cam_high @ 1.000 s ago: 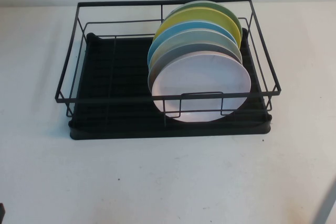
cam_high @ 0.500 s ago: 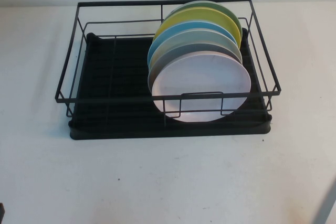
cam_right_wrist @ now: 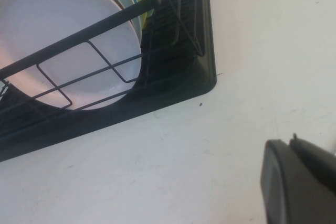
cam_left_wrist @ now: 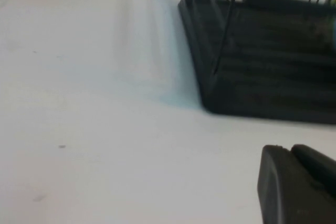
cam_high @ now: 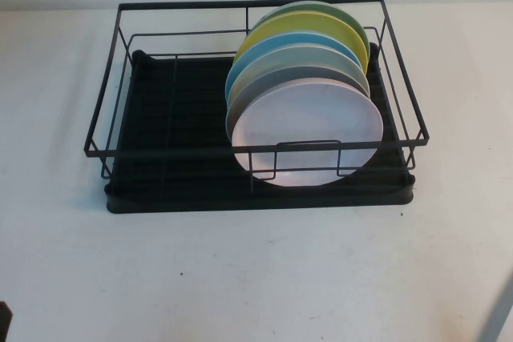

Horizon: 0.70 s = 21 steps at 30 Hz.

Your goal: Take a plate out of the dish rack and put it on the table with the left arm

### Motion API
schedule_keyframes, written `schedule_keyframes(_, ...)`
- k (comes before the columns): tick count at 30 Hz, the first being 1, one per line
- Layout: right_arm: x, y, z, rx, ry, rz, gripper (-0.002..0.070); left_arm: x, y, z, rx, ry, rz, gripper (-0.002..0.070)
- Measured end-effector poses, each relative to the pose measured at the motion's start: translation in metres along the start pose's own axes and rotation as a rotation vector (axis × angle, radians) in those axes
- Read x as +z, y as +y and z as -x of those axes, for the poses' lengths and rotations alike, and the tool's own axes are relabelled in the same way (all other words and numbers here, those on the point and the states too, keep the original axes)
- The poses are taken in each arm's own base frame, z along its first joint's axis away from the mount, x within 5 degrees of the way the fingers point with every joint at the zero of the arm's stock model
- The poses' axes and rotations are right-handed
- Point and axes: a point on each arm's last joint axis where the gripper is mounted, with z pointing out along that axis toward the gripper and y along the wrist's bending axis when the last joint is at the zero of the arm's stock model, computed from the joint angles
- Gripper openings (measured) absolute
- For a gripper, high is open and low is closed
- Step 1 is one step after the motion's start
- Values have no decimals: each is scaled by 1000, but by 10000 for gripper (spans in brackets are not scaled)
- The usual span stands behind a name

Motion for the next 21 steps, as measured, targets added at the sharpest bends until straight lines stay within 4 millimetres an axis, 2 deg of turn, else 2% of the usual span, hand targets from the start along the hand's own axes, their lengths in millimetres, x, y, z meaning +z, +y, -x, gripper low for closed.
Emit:
schedule_keyframes(2, 0, 0, 0, 0, 0, 0, -18, 0, -1, 4, -119, -38, -19, -4)
schedule_keyframes(5, 0, 0, 0, 0, 0, 0, -18, -1, -5, 10, -455, -92, -74, -4)
schedule_keyframes(8, 0, 0, 0, 0, 0, 0, -18, -1, -5, 15, -682, -133, -113, -4)
schedule_keyframes(21, 0, 0, 0, 0, 0, 0, -18, -3, -2, 24, -761, -245, -129, -4)
